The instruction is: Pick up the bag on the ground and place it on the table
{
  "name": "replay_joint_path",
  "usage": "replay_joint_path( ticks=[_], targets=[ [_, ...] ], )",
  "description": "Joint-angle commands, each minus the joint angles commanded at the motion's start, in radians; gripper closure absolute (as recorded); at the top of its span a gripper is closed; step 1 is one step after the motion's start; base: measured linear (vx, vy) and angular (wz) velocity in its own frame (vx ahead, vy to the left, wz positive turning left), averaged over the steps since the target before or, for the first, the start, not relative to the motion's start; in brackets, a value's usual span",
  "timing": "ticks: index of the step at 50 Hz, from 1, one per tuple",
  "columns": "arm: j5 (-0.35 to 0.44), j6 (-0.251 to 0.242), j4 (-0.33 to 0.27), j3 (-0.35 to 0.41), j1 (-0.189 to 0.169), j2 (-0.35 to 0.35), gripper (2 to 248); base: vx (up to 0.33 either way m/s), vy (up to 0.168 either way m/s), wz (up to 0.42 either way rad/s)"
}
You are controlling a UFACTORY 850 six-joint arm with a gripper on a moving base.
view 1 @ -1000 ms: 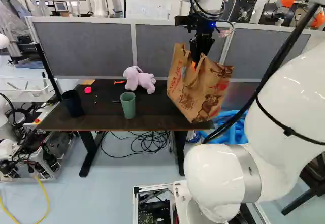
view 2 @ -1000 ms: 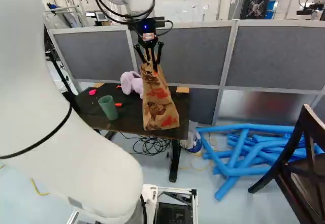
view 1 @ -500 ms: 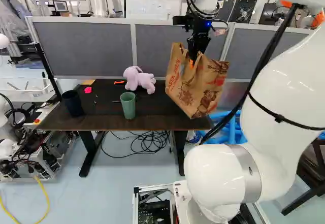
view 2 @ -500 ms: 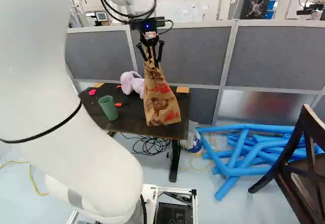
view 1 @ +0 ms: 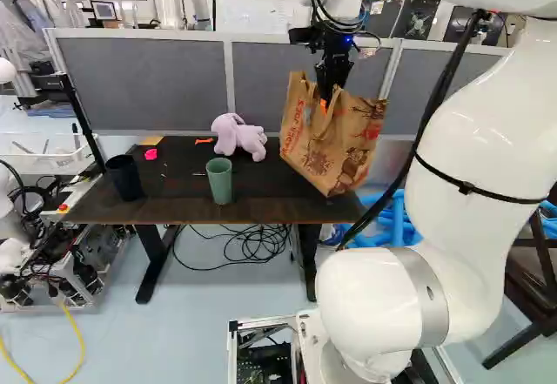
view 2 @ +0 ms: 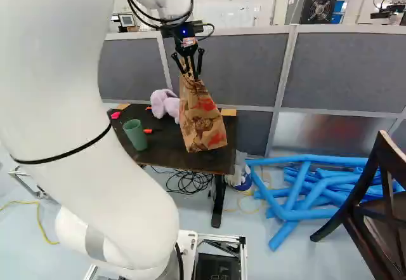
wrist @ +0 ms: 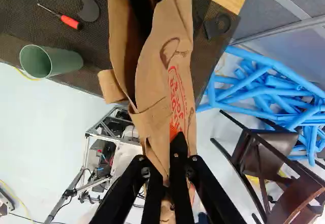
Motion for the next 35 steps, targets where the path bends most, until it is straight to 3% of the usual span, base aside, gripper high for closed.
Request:
replay_joint_path(
  ticks=[35],
  targets=[
    [0.009,0.000,-0.050,-0.041,0.034,-0.130,229,0.000,0.000,0.000]
  ],
)
